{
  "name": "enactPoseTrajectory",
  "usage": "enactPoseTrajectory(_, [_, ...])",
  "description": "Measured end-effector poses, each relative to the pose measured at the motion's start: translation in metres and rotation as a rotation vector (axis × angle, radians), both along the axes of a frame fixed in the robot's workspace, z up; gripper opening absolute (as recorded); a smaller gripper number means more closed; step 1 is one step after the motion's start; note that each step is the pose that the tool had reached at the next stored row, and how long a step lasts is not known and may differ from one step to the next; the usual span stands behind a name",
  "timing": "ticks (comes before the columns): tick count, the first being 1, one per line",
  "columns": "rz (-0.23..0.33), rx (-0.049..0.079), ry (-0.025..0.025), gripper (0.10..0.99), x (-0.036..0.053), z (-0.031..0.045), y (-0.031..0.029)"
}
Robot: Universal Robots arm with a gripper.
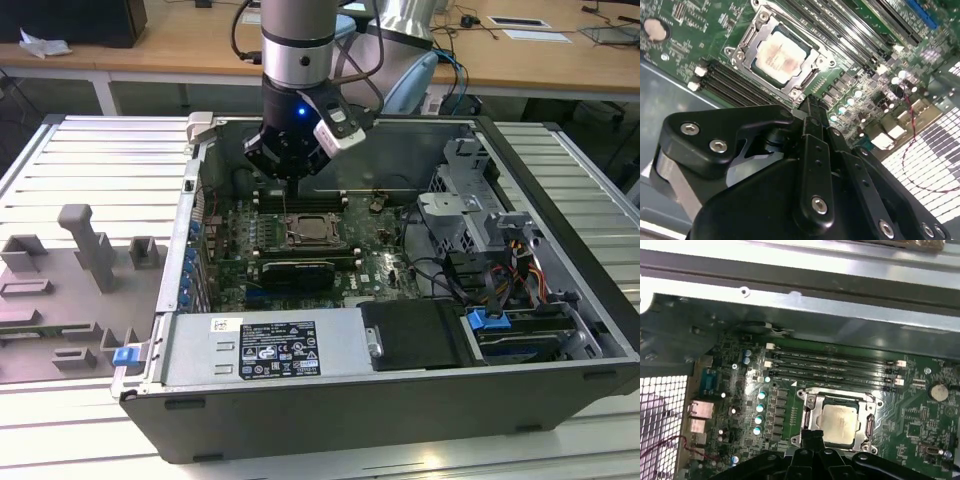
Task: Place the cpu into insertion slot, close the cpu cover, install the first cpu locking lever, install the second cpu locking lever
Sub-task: 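Install the first cpu locking lever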
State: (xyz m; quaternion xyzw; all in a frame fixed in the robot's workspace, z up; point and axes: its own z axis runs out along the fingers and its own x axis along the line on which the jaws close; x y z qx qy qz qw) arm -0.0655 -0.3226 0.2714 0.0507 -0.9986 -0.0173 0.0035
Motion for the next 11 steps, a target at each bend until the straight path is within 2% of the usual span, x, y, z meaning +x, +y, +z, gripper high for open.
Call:
enactPoseTrajectory(2, [-0.043, 0.0, -0.0004, 0.106, 0.0, -0.0013, 0.0])
enactPoseTrajectory(4, [-0.061, 0.0, -0.0008, 0.106, -0.0001, -0.0018, 0.0])
enactPoseTrajectory(11, [-0.062, 0.0, -0.0011, 0.106, -0.0075, -0.0022, 0.0])
